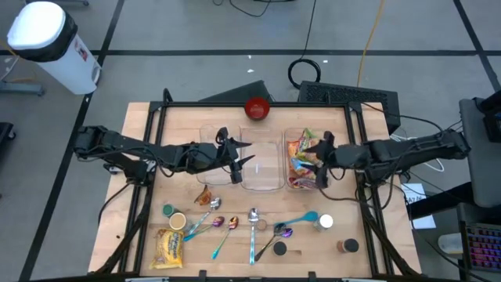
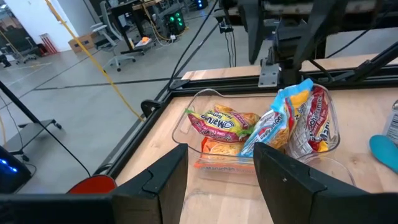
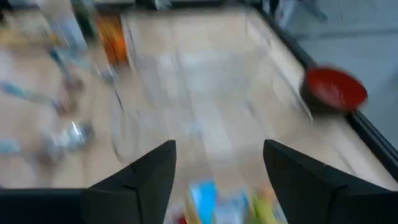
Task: Pick & Place Food Item
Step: Put the blue noodle pack into the right transparent bin, then put the yellow noodle pack into the right transparent bin
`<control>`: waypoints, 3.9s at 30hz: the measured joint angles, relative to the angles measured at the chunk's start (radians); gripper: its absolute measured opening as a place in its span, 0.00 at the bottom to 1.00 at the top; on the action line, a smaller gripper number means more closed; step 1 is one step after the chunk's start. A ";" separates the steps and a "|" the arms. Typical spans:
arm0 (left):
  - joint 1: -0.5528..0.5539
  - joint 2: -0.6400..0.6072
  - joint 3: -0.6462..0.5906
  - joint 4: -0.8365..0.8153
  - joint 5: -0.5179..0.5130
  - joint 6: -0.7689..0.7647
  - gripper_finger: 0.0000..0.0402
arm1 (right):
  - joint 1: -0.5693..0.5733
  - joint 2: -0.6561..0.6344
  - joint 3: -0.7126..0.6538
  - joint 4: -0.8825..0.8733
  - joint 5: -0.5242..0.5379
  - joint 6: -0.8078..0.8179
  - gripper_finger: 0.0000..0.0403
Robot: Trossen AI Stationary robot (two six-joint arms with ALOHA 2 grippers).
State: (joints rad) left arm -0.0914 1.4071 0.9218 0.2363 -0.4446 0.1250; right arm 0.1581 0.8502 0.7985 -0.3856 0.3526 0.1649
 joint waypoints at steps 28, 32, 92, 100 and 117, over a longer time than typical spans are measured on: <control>0.018 0.000 0.000 0.000 -0.001 -0.026 0.48 | -0.058 0.347 0.130 -0.435 -0.070 0.203 0.13; 0.018 0.000 0.000 0.000 -0.001 -0.026 0.48 | -0.010 0.292 0.107 -0.404 -0.004 0.223 0.02; 0.018 0.000 0.000 -0.026 0.000 -0.052 0.48 | 0.119 -0.269 -0.484 0.332 0.141 0.190 0.43; 0.018 0.000 0.000 -0.024 0.000 -0.052 0.48 | 0.116 -0.173 -0.484 0.218 0.117 0.320 0.13; 0.018 0.000 0.000 -0.026 0.000 -0.052 0.48 | 0.118 -0.296 -0.346 0.316 0.061 0.021 0.08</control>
State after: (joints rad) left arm -0.0731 1.4072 0.9215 0.2099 -0.4450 0.0728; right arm 0.2765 0.5540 0.4521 -0.0693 0.4136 0.1859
